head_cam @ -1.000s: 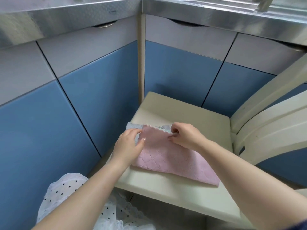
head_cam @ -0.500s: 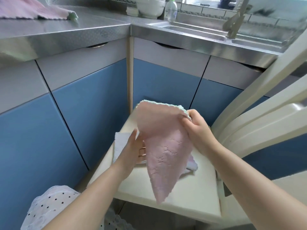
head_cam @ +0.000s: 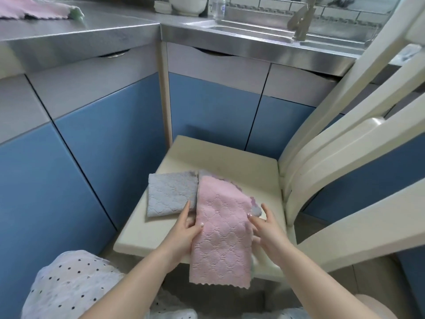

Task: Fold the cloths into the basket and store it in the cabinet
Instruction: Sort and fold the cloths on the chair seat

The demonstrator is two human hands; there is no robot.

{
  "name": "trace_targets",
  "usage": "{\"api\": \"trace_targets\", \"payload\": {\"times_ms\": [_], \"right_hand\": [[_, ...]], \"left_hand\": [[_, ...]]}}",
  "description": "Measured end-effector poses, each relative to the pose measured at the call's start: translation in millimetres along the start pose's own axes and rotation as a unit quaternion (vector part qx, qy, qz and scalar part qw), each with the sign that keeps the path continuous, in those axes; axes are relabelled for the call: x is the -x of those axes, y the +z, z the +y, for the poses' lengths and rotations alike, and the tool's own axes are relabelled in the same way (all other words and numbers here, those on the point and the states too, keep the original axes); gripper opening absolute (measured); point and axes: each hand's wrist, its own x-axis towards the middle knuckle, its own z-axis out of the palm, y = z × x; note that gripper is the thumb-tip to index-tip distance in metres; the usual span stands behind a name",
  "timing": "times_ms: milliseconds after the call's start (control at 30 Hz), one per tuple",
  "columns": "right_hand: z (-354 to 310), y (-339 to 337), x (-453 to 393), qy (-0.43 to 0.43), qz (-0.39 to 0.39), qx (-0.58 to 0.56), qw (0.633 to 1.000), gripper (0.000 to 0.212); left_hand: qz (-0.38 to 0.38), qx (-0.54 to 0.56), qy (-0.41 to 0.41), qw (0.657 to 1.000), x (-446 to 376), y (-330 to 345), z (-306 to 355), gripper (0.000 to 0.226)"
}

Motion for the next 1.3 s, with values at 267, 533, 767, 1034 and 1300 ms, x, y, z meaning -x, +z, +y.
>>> {"api": "trace_targets", "payload": {"times_ms": [267, 533, 767, 1034, 1300], "right_hand": [[27, -13, 26, -0.12, -0.071, 0.204, 0.969, 0.03], [20, -20, 33, -0.095, -0.081, 0.189, 0.974, 0.045], [24, -19, 30, -0.151, -0.041, 0.211, 0.965, 0.045], [27, -20, 16, -0.201, -0.016, 0.216, 0.955, 0.034], [18, -10, -4, -0.055, 0.015, 0.257, 0.965, 0.044]], "left_hand": [[-0.051, -0.118, 0.021, 0.991, 17, -19, -7, 0.049], [-0.063, -0.236, 0.074, 0.967, 15, -30, -12, 0.054], [0.011, -0.555, 0.48, 0.679, 8, -36, -17, 0.039], [-0.045, -0.488, 0.425, 0.761, 3, -30, -2, 0.037], [0.051, -0.294, 0.121, 0.947, -25, -9, 9, 0.043]]}}
